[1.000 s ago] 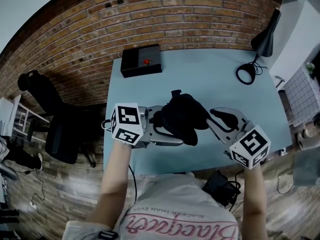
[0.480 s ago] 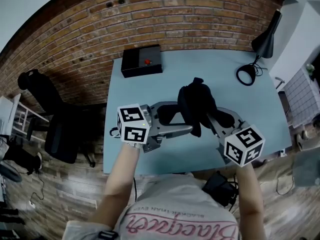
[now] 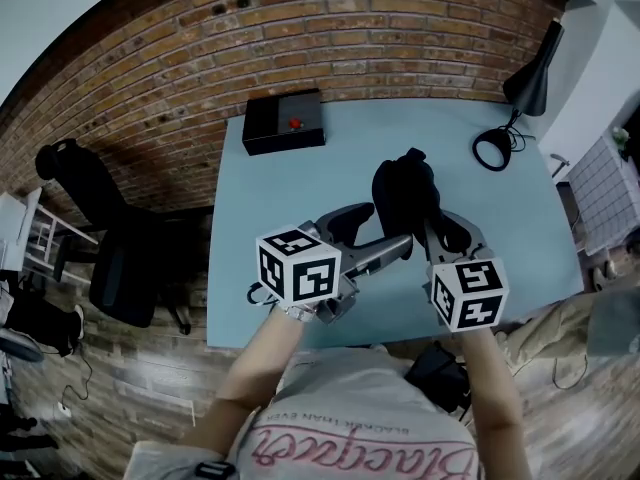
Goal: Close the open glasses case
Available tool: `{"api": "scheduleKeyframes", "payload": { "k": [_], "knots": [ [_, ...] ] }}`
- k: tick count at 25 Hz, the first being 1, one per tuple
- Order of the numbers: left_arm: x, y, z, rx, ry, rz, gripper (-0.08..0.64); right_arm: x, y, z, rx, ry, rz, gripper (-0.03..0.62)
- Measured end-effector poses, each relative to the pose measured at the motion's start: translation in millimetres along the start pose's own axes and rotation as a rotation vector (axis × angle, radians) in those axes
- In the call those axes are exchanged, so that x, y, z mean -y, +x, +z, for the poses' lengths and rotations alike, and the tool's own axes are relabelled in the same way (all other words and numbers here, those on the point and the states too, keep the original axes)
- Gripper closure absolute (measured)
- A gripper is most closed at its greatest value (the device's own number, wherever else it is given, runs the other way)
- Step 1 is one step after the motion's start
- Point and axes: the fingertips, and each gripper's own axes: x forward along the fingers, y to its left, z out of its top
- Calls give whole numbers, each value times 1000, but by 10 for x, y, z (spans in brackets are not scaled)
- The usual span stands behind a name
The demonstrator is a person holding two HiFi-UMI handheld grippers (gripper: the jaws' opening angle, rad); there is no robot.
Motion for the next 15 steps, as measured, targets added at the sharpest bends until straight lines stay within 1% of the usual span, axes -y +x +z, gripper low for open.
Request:
{"api": "scheduleKeyframes", "payload": {
  "k": [3, 5, 6, 7, 9, 11, 12, 13, 15],
  "knots": [
    [-67, 94, 12, 10, 46, 136, 172, -172, 18, 35, 16, -34, 42, 535],
    [-137, 101, 34, 17, 79, 203, 176, -253, 6, 71, 38, -12, 87, 535],
    [-150, 83, 53, 29, 83, 209, 179, -263, -1, 86, 48, 16, 109, 535],
    [-145, 57, 77, 46, 72, 195, 260, -252, -12, 98, 58, 55, 135, 535],
    [-114, 3, 120, 77, 21, 130, 330, -214, -46, 118, 73, 148, 208, 535],
    [-111, -37, 135, 81, -36, 79, 354, -214, -73, 125, 75, 211, 292, 535],
    [-124, -52, 137, 77, -61, 70, 366, -224, -76, 123, 75, 228, 327, 535],
    [-143, -62, 136, 75, -83, 71, 376, -234, -75, 119, 76, 238, 353, 535],
    [-189, -69, 124, 73, -112, 97, 391, -254, -66, 108, 83, 225, 373, 534]
  ]
}}
